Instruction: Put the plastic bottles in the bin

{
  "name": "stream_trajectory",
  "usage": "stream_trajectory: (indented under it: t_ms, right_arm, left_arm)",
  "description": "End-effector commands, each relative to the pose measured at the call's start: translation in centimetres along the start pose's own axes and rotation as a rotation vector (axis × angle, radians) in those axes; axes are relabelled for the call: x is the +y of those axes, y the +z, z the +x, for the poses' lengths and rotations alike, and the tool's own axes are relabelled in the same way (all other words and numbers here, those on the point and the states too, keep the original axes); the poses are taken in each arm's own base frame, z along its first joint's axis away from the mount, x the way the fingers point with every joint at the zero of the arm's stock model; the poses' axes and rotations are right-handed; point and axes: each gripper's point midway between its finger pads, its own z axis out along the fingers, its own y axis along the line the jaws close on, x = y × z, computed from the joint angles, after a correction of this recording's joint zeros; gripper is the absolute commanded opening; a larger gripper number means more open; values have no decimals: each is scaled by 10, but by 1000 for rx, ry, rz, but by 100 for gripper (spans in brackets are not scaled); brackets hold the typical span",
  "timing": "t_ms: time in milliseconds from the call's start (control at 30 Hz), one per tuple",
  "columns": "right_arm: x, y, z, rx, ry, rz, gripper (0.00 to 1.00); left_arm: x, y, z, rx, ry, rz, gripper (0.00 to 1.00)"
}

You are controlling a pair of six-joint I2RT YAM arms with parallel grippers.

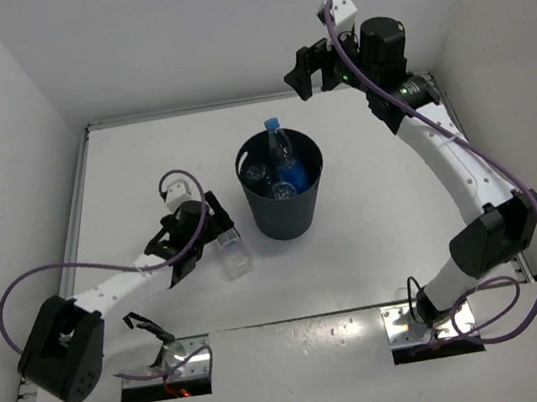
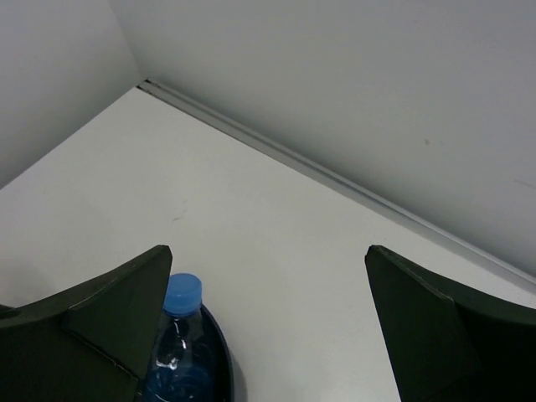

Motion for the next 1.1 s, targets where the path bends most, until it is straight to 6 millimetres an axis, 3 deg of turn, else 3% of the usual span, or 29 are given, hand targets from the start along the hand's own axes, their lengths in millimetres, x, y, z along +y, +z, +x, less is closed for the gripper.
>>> stream_trajectory:
  t_ms: [0,133,367,533,600,667,700,767,967,1067]
  right_arm:
    - [-9,-11,-9,-26,8,21,100]
    - [-16,-13,-2,-9,16,30,100]
    - [-27,-12,9,17,30,36,100]
    - [-25,-9,9,18,30,18,100]
    - [-29,-8,13,26,35,17,100]
    - [-29,-8,13,26,35,17,100]
    - [-29,-8,13,26,44,17,100]
    - [-29,-8,13,26,44,17,100]
    - [-32,-8,22,42,83,27,100]
    - [-32,-7,27,52,87,27,100]
  left_arm:
    - [-20,5,-3,16,9,39,100]
    - [-14,14,5,49,6,-4,100]
    - [-11,27,41,181,45,-12,100]
    - [-11,32,46,215,52,-38,94]
    - [-10,31,38,186,51,-53,88]
    - [-8,27,14,117,39,-86,81]
    - [-9,26,-3,63,31,-106,71]
    - [-5,20,-26,3,17,-142,65]
    - [-10,-26,-145,-326,-48,-238,65]
    - [-26,-56,-206,-472,-75,-235,65]
